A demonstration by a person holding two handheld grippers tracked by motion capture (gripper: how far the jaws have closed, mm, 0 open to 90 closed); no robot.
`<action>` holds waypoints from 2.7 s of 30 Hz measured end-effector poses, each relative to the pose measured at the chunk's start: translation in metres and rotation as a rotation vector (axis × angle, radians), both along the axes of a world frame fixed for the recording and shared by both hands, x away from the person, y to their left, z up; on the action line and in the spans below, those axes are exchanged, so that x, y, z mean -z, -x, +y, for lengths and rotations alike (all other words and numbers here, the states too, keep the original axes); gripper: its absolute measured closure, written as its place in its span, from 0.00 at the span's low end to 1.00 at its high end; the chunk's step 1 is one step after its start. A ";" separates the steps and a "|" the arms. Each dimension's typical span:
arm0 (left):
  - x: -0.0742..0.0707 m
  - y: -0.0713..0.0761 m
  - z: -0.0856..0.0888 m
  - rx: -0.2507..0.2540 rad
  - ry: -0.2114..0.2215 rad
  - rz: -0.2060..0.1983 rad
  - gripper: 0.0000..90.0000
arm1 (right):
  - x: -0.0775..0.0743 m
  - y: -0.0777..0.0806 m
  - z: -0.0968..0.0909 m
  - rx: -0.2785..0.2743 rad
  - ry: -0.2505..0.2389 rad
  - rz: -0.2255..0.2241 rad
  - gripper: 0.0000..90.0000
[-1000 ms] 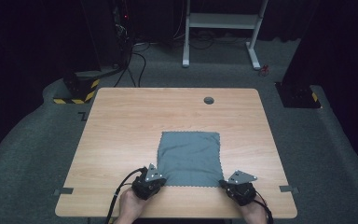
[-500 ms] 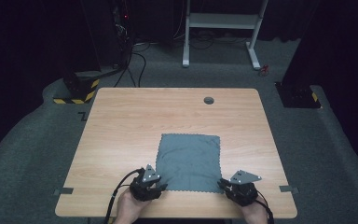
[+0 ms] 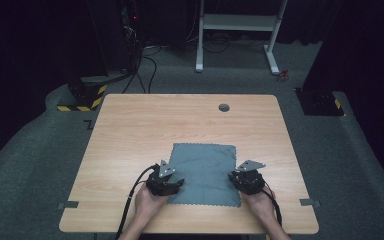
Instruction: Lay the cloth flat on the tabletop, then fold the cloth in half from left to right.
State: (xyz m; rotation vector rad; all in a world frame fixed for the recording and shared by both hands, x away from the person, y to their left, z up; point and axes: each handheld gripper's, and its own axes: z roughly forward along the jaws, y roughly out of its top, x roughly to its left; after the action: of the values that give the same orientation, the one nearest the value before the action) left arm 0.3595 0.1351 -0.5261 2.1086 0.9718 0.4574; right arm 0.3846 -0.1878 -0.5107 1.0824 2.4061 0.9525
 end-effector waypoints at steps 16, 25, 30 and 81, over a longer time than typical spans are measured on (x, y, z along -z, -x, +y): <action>0.000 0.001 0.000 -0.015 -0.005 -0.003 0.43 | 0.004 -0.094 0.018 0.183 -0.003 0.016 0.93; -0.008 -0.039 0.000 -0.048 -0.019 0.025 0.51 | -0.001 -0.077 0.024 0.134 -0.021 0.016 0.79; -0.011 -0.072 -0.006 -0.067 0.016 0.077 0.52 | 0.001 -0.035 0.040 0.015 -0.004 -0.025 0.76; 0.000 -0.047 0.001 -0.070 0.001 0.009 0.36 | 0.005 0.036 0.096 -0.155 -0.088 -0.044 0.64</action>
State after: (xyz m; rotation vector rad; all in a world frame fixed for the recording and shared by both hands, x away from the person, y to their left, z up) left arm 0.4069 0.1364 -0.5261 2.0821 1.0533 0.4828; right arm 0.3485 -0.0916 -0.5153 0.9044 2.4613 1.1308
